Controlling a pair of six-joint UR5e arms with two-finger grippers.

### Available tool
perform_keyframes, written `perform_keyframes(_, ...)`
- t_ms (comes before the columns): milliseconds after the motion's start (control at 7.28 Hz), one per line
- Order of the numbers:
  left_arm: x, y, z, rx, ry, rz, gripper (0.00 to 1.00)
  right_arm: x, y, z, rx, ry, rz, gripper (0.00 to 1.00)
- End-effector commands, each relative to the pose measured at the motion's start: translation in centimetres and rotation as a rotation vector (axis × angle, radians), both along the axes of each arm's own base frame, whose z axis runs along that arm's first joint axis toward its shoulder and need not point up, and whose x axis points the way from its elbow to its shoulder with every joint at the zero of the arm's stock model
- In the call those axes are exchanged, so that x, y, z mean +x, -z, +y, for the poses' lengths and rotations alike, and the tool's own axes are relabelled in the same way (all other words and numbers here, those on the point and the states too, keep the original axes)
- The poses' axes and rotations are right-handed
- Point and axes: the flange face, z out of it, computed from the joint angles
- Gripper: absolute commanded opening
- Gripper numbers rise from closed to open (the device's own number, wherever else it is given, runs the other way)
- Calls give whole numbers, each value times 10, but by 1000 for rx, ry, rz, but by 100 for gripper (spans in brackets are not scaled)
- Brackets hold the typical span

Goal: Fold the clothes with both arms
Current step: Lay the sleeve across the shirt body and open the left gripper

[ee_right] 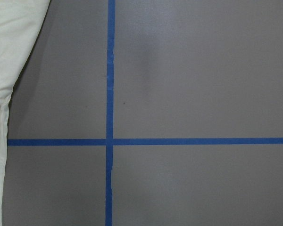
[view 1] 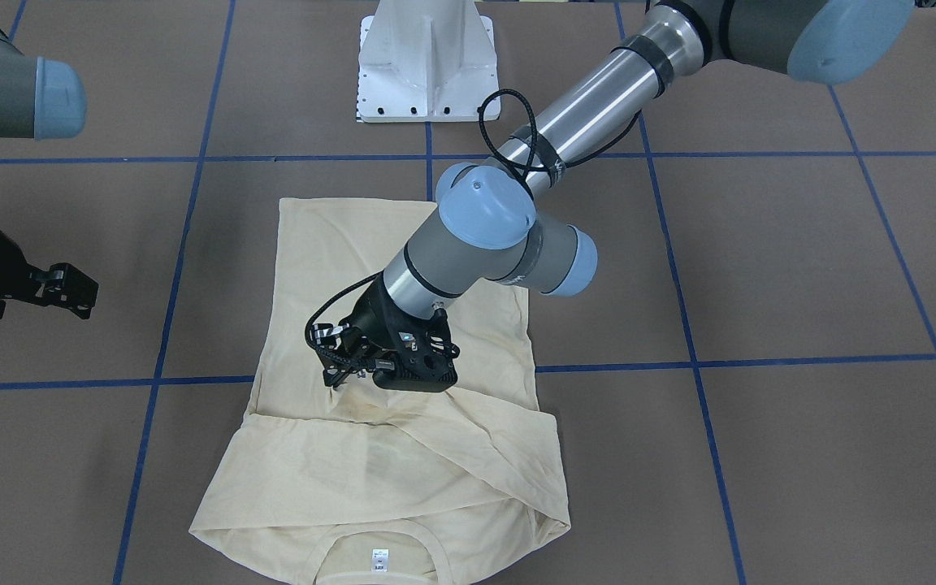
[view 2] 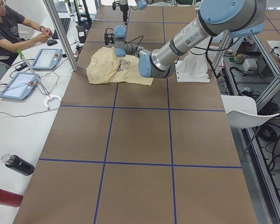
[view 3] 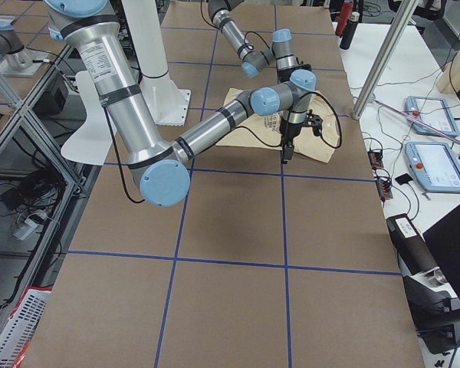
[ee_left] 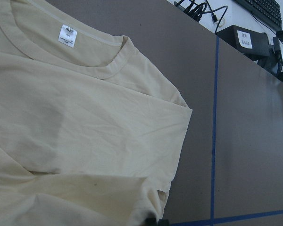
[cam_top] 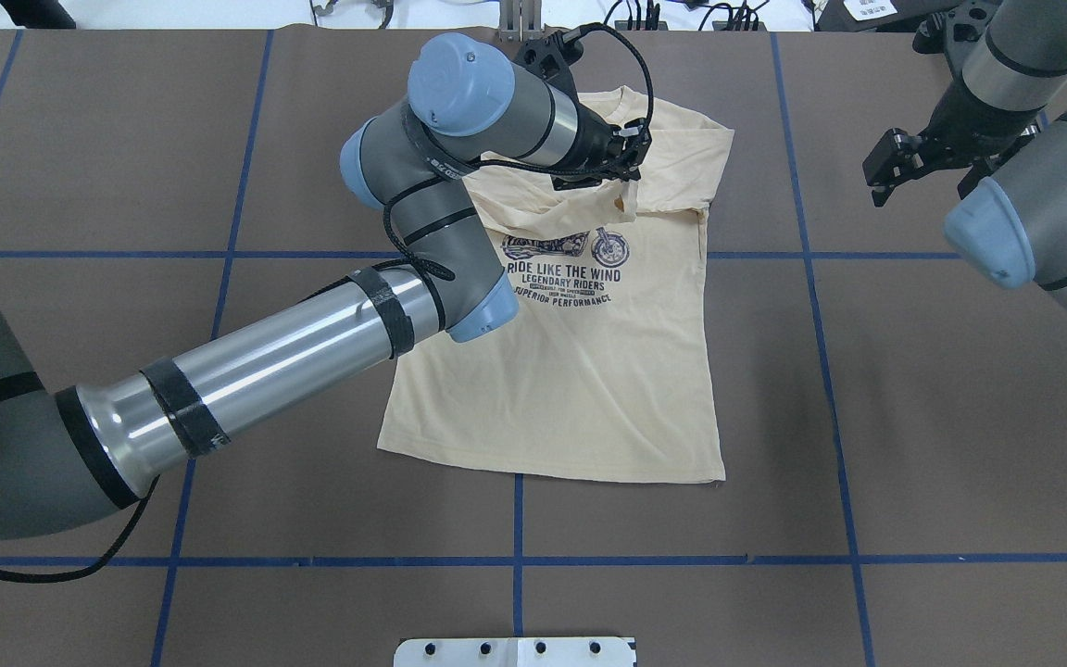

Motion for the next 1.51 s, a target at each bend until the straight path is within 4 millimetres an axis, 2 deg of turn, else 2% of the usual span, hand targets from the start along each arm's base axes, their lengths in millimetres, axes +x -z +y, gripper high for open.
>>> perform_keyframes(0,15,11,18,8,-21,12,0,-3,-1,-6,3,1,-1,100)
perform_keyframes(412,21,12,23,12,-11,12,0,-6,-4,-12,19,0,-12,100)
perform_keyframes(550,21,12,23,11,-10,12,16,-7,-1,-13,26,-1,-16,100)
perform_keyframes(687,21,15,24,19,-12,14,90,-7,-1,-13,25,-1,-18,100)
perform_keyframes(825,26,23,37,30,-26,29,100,-7,0,-13,24,2,-21,100)
perform_keyframes(962,26,29,42,35,-31,40,100,-8,1,-13,25,2,-22,100)
perform_keyframes(1374,22,22,41,29,-29,38,100,-10,8,-13,19,10,-54,100)
